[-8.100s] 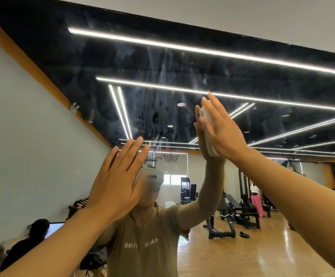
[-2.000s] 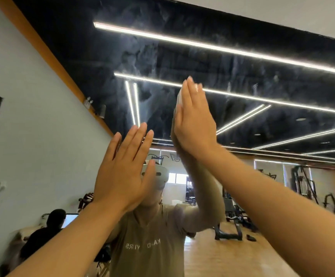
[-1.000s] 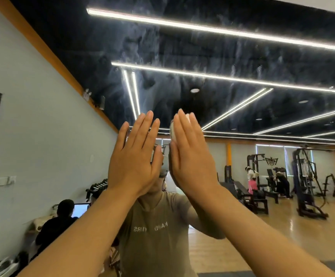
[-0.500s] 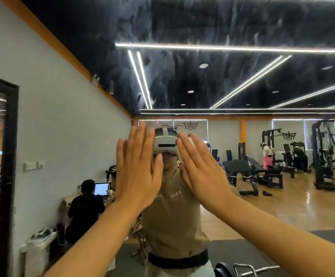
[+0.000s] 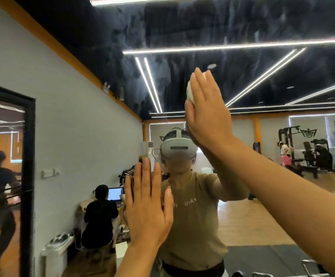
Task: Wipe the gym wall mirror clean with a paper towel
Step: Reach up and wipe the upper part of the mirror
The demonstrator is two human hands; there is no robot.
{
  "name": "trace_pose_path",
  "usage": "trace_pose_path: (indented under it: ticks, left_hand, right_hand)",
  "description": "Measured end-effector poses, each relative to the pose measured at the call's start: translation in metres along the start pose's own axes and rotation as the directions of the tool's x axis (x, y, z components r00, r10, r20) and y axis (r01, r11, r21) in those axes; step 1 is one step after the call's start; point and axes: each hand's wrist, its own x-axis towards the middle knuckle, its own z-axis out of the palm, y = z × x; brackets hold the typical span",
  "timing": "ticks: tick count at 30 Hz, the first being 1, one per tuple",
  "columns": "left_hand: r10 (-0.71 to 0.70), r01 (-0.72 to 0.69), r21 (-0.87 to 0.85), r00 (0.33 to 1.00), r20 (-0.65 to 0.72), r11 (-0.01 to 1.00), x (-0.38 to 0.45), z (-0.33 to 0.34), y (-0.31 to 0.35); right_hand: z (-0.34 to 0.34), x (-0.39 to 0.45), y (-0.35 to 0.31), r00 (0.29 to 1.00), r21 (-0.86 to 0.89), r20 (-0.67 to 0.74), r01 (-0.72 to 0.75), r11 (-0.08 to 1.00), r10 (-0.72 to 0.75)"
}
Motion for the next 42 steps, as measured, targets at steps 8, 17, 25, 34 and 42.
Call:
trace_pose_path:
  ticks: [8,17,25,34,42]
  left_hand:
    - [0.022,-0.021,-0.018,0.999,0.023,1.000,-0.003,-0.003,-0.003]
    - [0.060,-0.062,0.026,0.996,0.068,0.998,-0.006,-0.009,-0.009]
    - [0.067,-0.071,0.075,0.996,0.064,0.995,-0.005,-0.007,-0.012]
    - [0.045,-0.051,0.069,0.996,0.082,0.996,-0.006,-0.007,-0.011]
    - [-0.133,0.143,-0.128,0.988,0.083,0.981,-0.009,-0.013,0.030]
  right_hand:
    - [0.002,-0.166,0.001,0.978,-0.022,0.119,0.176,0.984,-0.172]
    - [-0.022,-0.201,0.029,0.914,-0.149,0.266,0.353,0.924,-0.306]
    - [-0.029,-0.036,0.050,0.991,-0.173,0.133,0.034,0.984,-0.011]
    - [-0.030,-0.001,0.057,0.999,-0.010,0.036,-0.035,0.999,0.035]
    - [-0.026,-0.160,0.059,0.981,0.029,0.142,0.128,0.991,-0.131]
